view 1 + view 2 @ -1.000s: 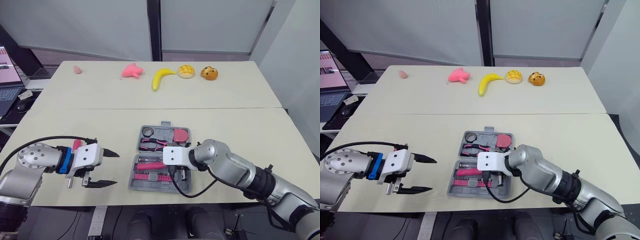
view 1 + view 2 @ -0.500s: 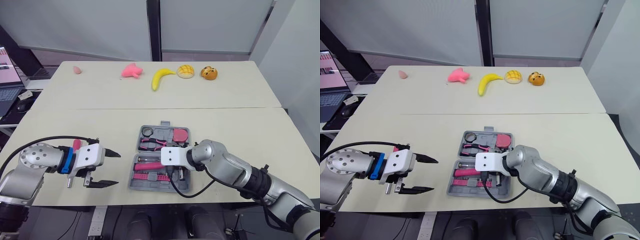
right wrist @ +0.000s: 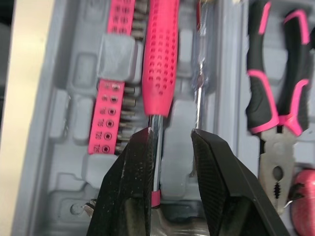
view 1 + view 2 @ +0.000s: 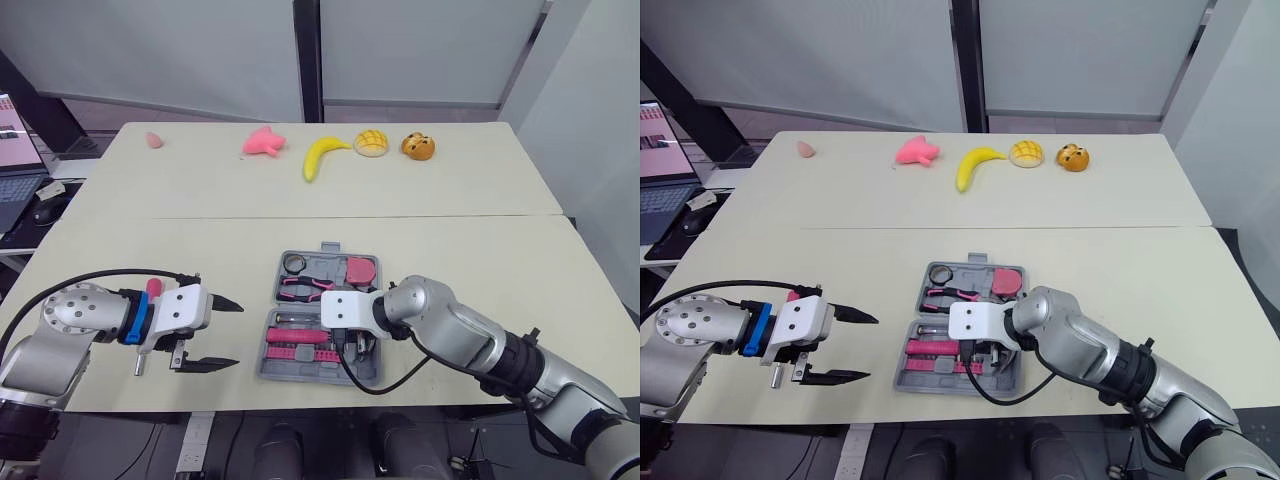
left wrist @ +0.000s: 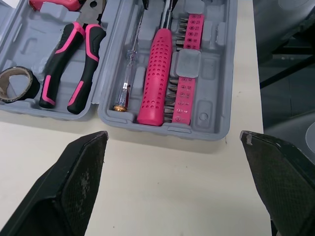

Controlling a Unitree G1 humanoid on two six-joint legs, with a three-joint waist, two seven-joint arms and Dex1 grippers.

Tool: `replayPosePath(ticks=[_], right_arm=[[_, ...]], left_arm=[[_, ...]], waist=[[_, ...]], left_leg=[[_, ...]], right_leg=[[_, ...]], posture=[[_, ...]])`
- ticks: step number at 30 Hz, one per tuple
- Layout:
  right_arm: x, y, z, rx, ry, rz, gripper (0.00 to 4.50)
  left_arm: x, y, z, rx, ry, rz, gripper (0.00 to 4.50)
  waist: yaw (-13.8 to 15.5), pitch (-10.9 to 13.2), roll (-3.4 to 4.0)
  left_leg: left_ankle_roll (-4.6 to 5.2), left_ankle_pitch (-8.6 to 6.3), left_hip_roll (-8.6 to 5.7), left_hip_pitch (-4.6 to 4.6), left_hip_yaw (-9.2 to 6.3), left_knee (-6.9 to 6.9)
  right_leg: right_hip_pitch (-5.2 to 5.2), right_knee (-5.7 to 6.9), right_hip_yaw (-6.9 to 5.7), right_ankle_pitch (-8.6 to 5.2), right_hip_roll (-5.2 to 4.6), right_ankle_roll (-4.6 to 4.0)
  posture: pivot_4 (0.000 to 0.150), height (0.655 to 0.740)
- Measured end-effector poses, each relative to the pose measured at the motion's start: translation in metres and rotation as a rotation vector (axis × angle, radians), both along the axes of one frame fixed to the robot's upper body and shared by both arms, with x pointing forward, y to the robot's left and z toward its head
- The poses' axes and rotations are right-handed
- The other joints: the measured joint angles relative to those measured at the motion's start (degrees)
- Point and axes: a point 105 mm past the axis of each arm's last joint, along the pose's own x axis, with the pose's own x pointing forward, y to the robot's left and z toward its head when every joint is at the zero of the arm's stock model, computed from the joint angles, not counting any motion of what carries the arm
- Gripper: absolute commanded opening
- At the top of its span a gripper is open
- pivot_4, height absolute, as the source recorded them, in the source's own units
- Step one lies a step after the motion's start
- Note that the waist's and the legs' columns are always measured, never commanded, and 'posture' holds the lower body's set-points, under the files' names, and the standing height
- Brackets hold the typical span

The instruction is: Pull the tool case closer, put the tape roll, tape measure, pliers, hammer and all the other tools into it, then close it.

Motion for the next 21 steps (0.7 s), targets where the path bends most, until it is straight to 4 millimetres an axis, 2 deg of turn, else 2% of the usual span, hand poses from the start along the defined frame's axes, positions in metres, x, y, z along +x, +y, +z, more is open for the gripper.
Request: replayPosePath(ticks=[2, 7, 10, 21], right_arm=[[0.001, 0.000, 0.008, 0.041, 0.013, -0.005, 1.43], [0.000, 0.002, 0.013, 0.076, 0.021, 0.018, 0.54], [-0.001, 0.004, 0.009, 0.086, 0.026, 0.038, 0.01], [0.002, 0.011, -0.021, 0.077, 0.030, 0.064, 0.01]], left_arm=[[0.000, 0.000, 0.000, -0.001, -0.002, -0.001, 4.50], [0.001, 0.003, -0.002, -0.003, 0.004, 0.013, 4.50], [0.001, 0.003, -0.002, -0.005, -0.001, 0.009, 4.50], [0.000, 0.004, -0.004, -0.007, 0.004, 0.008, 4.50]], waist=[[0.0, 0.0, -0.01], [0.0, 0.0, -0.01], [0.0, 0.0, -0.01], [0.0, 0.0, -0.01]], left_leg=[[0.00, 0.00, 0.00, 0.00, 0.00, 0.00], [0.00, 0.00, 0.00, 0.01, 0.00, 0.00], [0.00, 0.00, 0.00, 0.00, 0.01, 0.00], [0.00, 0.00, 0.00, 0.01, 0.00, 0.00]], right_leg=[[0.00, 0.00, 0.00, 0.00, 0.00, 0.00], [0.00, 0.00, 0.00, 0.00, 0.00, 0.00], [0.00, 0.00, 0.00, 0.00, 0.00, 0.00], [0.00, 0.01, 0.00, 0.00, 0.00, 0.00]], posture=[[0.150, 0.7255], [0.150, 0.7255], [0.150, 0.7255], [0.150, 0.7255]])
